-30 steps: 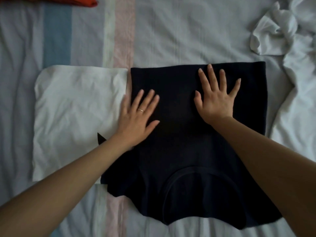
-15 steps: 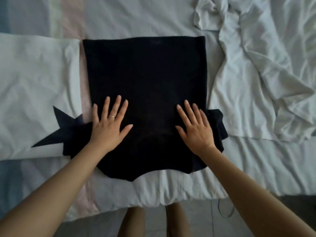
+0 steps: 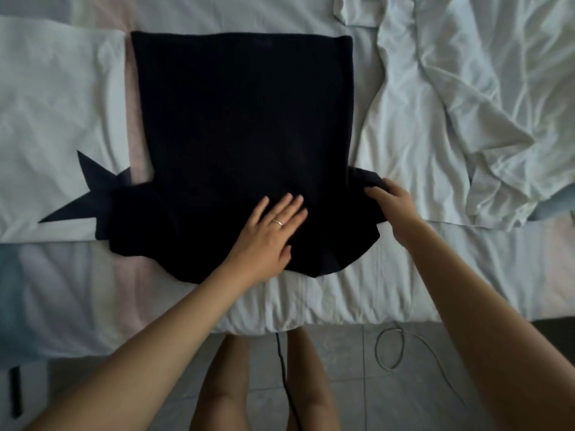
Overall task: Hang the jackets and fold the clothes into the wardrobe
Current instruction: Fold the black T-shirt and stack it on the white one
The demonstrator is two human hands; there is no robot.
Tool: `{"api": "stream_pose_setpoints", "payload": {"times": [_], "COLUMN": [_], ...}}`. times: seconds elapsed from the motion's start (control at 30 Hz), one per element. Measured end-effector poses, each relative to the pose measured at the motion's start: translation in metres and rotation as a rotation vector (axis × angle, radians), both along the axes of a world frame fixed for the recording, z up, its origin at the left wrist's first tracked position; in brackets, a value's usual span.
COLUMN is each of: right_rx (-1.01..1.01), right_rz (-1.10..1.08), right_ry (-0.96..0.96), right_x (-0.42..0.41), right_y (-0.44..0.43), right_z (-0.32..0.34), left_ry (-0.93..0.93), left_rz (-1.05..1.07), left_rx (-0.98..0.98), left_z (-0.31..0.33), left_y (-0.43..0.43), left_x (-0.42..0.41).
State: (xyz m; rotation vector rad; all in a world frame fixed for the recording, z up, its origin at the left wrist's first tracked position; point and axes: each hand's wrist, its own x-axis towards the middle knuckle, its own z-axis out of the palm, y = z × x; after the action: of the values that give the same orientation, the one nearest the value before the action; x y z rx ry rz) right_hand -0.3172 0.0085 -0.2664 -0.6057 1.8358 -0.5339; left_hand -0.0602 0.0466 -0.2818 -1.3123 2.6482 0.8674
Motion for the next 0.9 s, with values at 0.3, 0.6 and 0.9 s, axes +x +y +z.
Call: {"api": "stream_pose_setpoints", "payload": {"times": [0.3,0.6,0.9], "right_rx": [-0.058,-0.378,-0.375], "right_rz": [-0.080,0.831,1.009], "right_ry": [0.010,0.342,0.397], "right_x": [-0.035,0.019,0.031], "right_y": [0.020,0.023,-0.053], "right_z": [0.003,0.062,0.020], "left_ry": [0.025,0.972,0.698], "left_rz": [0.093,1.158,1.147], "left_rx": [0.188,1.325,0.595], "left_z": [0.014,0.026,-0.005], "left_y": [0.022,-0.022,0.005], "left_x": [-0.034,-0.085,-0.080]}}
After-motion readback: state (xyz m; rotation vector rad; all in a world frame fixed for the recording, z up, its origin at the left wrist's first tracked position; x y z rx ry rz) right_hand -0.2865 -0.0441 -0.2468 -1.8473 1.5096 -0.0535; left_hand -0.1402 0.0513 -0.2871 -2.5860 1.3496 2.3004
